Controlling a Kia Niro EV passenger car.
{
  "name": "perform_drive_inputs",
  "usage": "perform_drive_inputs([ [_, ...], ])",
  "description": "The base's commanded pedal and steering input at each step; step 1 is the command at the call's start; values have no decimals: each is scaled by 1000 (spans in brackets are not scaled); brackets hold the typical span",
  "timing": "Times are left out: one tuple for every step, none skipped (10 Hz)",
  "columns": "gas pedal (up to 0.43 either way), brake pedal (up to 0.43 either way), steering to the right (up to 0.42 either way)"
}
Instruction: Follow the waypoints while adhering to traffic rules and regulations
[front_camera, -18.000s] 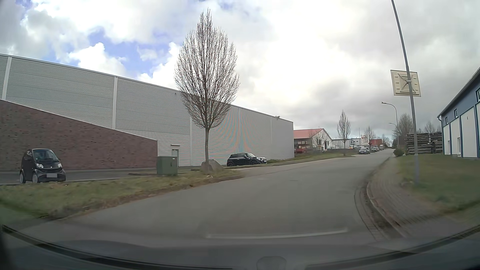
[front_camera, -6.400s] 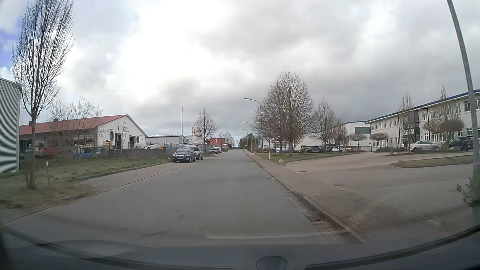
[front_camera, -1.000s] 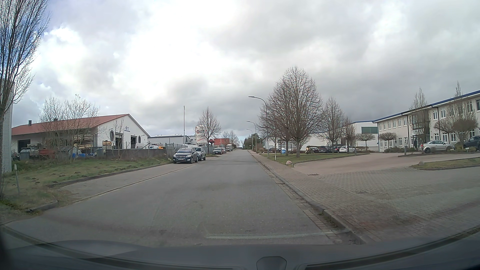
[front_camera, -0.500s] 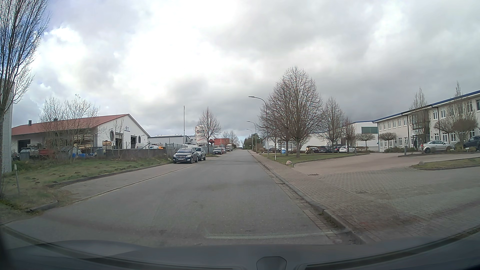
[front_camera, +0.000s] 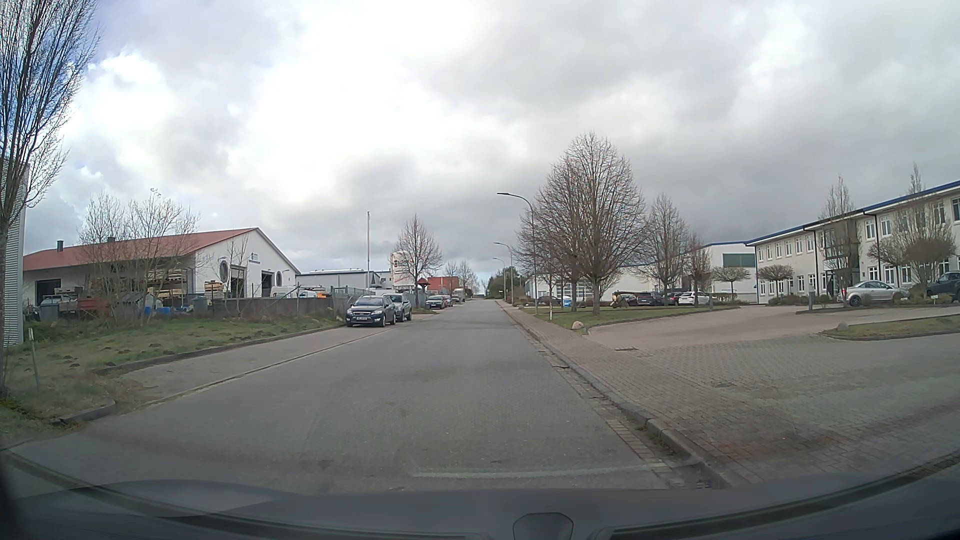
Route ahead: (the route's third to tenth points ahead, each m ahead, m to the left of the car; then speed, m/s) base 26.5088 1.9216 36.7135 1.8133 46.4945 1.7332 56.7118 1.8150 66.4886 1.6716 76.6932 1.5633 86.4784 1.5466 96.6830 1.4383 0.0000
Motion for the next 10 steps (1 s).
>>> perform_drive_inputs([
  [0,250,-12],
  [0,256,-12],
  [0,250,-12],
  [0,256,-12],
  [0,256,-12],
  [0,256,-12],
  [0,256,-12],
  [0,256,-12],
  [0,256,-12],
  [0,256,-12],
])
